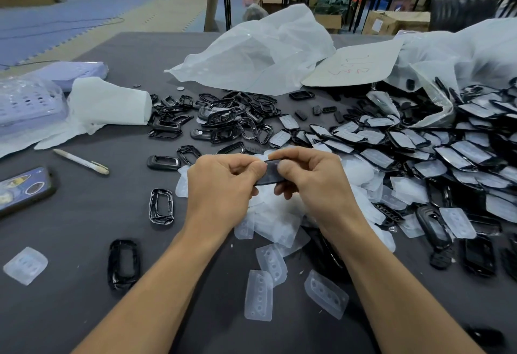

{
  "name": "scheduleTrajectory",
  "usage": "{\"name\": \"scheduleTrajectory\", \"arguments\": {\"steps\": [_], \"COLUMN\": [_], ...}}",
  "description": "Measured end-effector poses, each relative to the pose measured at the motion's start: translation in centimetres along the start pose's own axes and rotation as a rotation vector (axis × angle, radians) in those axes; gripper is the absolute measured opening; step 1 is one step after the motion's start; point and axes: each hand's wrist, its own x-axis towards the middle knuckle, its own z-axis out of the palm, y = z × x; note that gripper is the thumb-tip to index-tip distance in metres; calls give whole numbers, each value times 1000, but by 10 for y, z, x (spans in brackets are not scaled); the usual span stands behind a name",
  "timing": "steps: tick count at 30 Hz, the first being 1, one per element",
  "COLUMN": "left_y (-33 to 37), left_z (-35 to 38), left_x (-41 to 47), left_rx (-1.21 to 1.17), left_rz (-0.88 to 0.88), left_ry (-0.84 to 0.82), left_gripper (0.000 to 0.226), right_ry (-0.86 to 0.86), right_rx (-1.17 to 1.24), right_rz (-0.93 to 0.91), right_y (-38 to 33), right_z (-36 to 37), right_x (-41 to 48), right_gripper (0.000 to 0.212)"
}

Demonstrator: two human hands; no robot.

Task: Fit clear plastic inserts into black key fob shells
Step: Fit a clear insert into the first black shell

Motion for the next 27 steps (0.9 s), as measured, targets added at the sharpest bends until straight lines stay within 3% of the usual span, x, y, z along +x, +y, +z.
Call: {"name": "scheduleTrajectory", "arguments": {"steps": [5,11,13,15,17,20,23,27], "left_y": [-1,-1,-2,-3,-3,-3,-2,-3], "left_z": [-3,-4,-2,0,-1,-3,-3,3], "left_x": [3,6,5,4,3,5,5,-5], "left_rx": [-136,-175,-98,-46,-90,-183,-202,-10], "left_rz": [-81,-161,-112,-69,-70,-146,-204,-27], "left_ry": [-93,-223,-183,-125,-94,-94,-131,-65], "left_gripper": [20,27,35,43,44,35,29,10], "right_ry": [42,53,59,89,90,71,59,126], "right_rx": [-14,77,-129,-500,-708,-784,-792,-787], "right_rz": [-13,50,-27,-217,-385,-438,-433,-301], "right_y": [0,-3,-2,-4,-6,-8,-9,-12], "right_z": [-1,-4,-4,-4,-3,-2,-3,-24], "right_x": [0,-1,-3,-8,-12,-14,-13,-7], "right_gripper": [32,34,37,34,37,49,48,48]}}
